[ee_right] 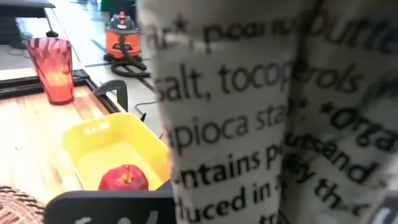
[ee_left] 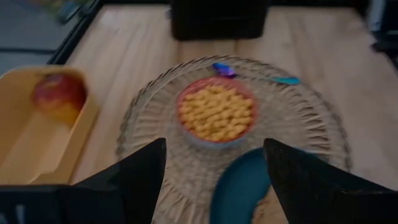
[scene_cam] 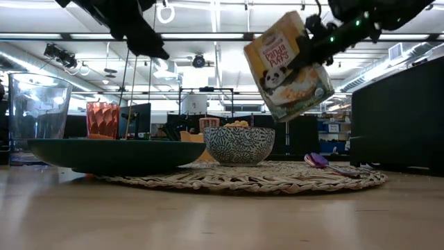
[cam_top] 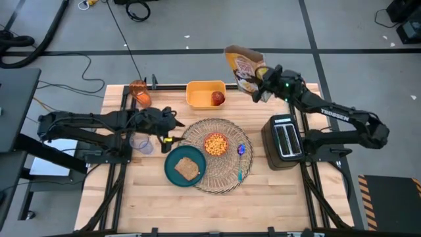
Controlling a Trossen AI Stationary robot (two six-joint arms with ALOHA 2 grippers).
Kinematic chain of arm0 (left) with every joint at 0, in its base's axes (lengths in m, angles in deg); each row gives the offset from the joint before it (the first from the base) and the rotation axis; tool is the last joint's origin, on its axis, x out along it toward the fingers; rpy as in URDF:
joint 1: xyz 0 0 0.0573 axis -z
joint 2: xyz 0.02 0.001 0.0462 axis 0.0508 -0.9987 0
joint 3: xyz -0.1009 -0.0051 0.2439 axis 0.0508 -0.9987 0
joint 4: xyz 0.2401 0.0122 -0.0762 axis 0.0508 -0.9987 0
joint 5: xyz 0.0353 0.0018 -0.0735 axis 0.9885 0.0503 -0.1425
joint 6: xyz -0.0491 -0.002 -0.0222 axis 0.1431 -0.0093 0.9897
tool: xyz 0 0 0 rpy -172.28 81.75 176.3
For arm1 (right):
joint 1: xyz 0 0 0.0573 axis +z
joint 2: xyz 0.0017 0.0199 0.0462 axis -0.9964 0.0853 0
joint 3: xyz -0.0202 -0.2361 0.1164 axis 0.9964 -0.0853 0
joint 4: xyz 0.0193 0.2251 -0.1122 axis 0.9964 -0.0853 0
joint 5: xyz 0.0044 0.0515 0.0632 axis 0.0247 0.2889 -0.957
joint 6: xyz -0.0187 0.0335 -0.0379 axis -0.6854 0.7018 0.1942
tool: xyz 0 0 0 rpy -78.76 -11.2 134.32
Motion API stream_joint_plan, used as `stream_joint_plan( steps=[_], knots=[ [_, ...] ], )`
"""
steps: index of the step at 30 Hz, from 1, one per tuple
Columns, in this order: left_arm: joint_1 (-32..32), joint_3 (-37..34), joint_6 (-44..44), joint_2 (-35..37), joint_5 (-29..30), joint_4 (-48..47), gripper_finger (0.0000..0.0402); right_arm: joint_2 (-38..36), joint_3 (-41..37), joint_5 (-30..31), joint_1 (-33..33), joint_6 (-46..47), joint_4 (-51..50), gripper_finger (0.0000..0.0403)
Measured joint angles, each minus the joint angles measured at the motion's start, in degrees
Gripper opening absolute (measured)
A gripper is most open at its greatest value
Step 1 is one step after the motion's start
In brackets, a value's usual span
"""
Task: Arrange a breakfast setting
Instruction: Pour the cereal from the yellow cereal box into the red bowl
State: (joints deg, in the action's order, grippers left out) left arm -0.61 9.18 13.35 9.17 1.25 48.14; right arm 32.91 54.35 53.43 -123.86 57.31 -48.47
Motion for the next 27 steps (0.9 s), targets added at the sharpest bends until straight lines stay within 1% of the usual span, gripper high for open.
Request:
stream_joint_plan(
  steps=[5, 8, 11, 14, 18, 21, 23, 27],
  knots=[
    [3.9, 0.0, 0.4, 0.0, 0.0, 3.3, 0.0275, 4.8, -4.4, -12.5, -8.9, -0.6, 7.1, 0.0027],
    [5.9, 0.0, 1.5, 0.0, 0.1, 4.3, 0.0275, 7.7, -7.4, -19.0, -12.7, -0.2, 14.1, 0.0027],
    [7.5, 0.0, 2.3, 0.0, 0.2, 4.5, 0.0274, 10.4, -10.0, -23.0, -15.5, -0.2, 19.5, 0.0027],
    [8.5, 0.0, 3.6, 0.0, 0.3, 4.6, 0.0274, 12.7, -11.2, -26.7, -17.5, -1.4, 20.9, 0.0027],
    [9.6, 0.0, 3.6, 0.0, 0.4, 5.2, 0.0274, 16.0, -11.4, -28.1, -18.9, -3.0, 21.0, 0.0028],
    [9.4, 0.0, 3.3, 0.0, 0.4, 5.4, 0.0274, 17.5, -11.3, -28.4, -18.9, -4.7, 21.5, 0.0039],
    [9.0, 0.0, 3.4, 0.0, 0.4, 5.6, 0.0274, 17.2, -11.3, -28.4, -18.9, -4.8, 20.2, 0.006],
    [8.5, 0.0, 3.4, 0.0, 0.5, 5.6, 0.0274, 13.4, -11.4, -26.9, -18.8, -3.6, 14.3, 0.0122]
  ],
)
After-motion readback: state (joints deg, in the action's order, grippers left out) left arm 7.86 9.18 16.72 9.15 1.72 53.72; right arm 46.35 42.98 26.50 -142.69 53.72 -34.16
